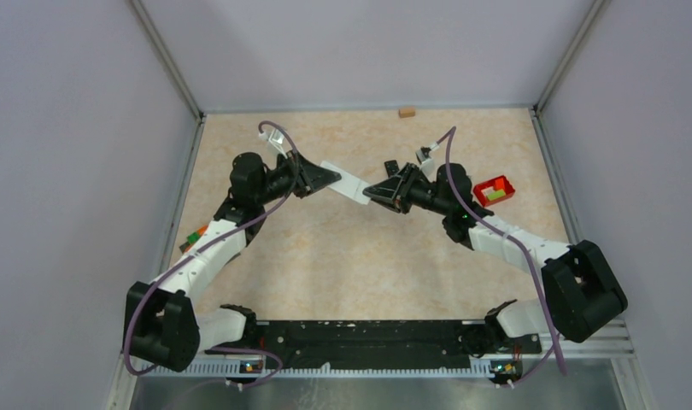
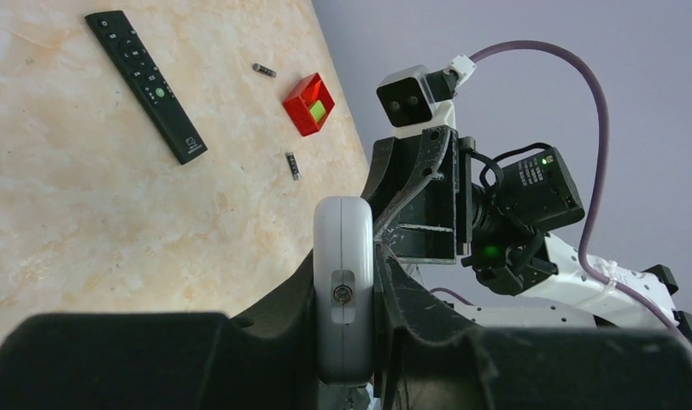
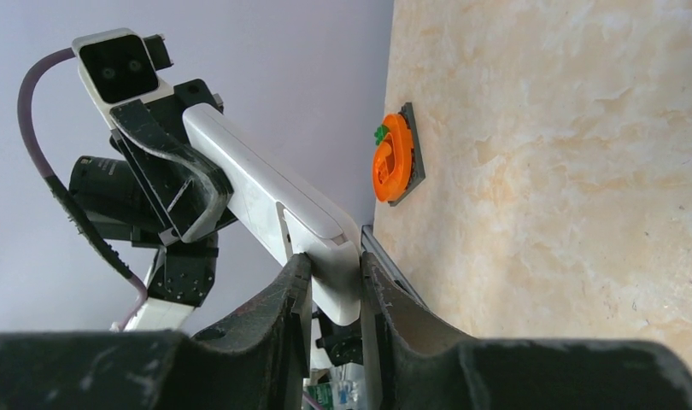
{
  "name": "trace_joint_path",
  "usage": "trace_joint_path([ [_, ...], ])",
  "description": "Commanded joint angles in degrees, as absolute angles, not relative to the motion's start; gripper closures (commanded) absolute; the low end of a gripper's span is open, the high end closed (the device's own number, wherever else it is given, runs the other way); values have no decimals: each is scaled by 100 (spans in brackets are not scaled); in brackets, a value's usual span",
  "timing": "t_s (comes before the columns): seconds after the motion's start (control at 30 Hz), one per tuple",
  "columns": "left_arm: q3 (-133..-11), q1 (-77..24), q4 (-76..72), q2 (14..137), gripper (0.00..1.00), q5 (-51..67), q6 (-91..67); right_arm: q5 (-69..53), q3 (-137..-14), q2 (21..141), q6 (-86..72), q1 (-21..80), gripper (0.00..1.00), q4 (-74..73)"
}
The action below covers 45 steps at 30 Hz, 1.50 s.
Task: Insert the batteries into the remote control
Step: Remove the battery cover from the remote control.
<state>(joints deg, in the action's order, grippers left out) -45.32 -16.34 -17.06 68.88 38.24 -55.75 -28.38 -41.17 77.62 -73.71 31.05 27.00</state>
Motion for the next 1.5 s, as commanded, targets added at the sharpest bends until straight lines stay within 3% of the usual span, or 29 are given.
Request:
trace_joint_path([
  [0.0,-4576,-1655,-1672,6679,100,3446,-5111,-2974,-4375,7623,-7516,3164,77,2808],
  [0.1,-4574,-1674,-1630,6691,100,3380,-5055,-2999,-4365,7652,-7548,3165,76,2848],
  [0.3,-4596,-1705,-1619,6728,100,3419,-5097,-3019,-4236,7802,-7592,3182,61,3199],
  [0.47,-4632,-1705,-1560,6681,100,3372,-5080,-3014,-4133,7953,-7580,3195,63,3347],
  [0.63,-4656,-1705,-1496,6682,100,3313,-4955,-2944,-4023,8041,-7611,3237,72,3436],
  [0.97,-4659,-1705,-1227,6647,100,3067,-4641,-2862,-3995,7998,-7629,3339,74,3569],
  [1.1,-4656,-1705,-1240,6694,100,3123,-4691,-2856,-4000,8061,-7655,3365,80,3817],
  [1.33,-4641,-1705,-1466,6682,100,3405,-4878,-2856,-4078,8305,-7635,3425,83,3985],
  [1.47,-4643,-1705,-1475,6645,100,3477,-4856,-2841,-4104,8401,-7638,3443,78,4019],
])
